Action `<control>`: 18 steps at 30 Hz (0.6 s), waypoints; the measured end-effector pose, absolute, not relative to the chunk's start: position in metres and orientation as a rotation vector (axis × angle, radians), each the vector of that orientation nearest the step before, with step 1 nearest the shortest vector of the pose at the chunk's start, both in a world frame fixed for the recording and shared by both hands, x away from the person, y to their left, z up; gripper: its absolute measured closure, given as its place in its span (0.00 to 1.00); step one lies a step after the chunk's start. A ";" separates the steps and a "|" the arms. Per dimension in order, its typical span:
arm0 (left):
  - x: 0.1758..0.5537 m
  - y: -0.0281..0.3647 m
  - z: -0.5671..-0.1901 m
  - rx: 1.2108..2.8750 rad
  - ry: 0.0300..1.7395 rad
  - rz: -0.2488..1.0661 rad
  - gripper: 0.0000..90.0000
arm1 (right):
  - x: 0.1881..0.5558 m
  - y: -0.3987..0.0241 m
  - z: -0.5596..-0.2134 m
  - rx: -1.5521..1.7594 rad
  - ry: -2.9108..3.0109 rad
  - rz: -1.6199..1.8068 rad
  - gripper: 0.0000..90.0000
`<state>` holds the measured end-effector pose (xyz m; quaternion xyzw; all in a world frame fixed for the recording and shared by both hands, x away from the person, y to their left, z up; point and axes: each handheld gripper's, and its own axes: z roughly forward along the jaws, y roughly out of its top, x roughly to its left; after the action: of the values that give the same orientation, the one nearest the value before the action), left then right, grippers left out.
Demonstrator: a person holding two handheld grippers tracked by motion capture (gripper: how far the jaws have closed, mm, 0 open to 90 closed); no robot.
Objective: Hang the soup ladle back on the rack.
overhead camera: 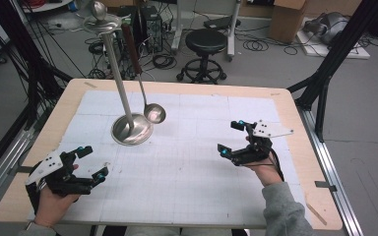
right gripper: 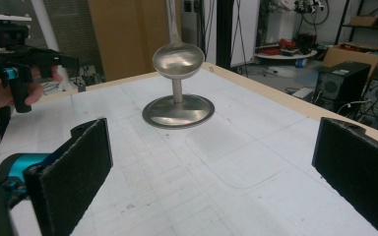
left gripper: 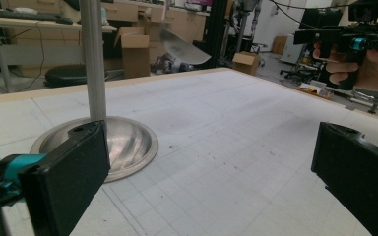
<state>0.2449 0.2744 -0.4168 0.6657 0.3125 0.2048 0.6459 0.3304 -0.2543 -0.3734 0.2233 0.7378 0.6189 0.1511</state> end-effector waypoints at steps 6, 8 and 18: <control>0.245 0.275 -0.416 1.517 0.706 0.468 0.02 | 0.325 -0.263 -0.381 0.663 2.110 1.766 0.01; 0.245 0.275 -0.416 1.515 0.704 0.468 0.02 | 0.323 -0.267 -0.387 0.702 2.091 1.737 0.01; 0.246 0.276 -0.416 1.510 0.705 0.478 0.02 | 0.308 -0.285 -0.404 0.758 2.087 1.719 0.01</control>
<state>0.2456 0.2756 -0.4156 0.6641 0.3099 0.2100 0.6472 0.3075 -0.2850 -0.4043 0.2663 0.7330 0.6035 0.1659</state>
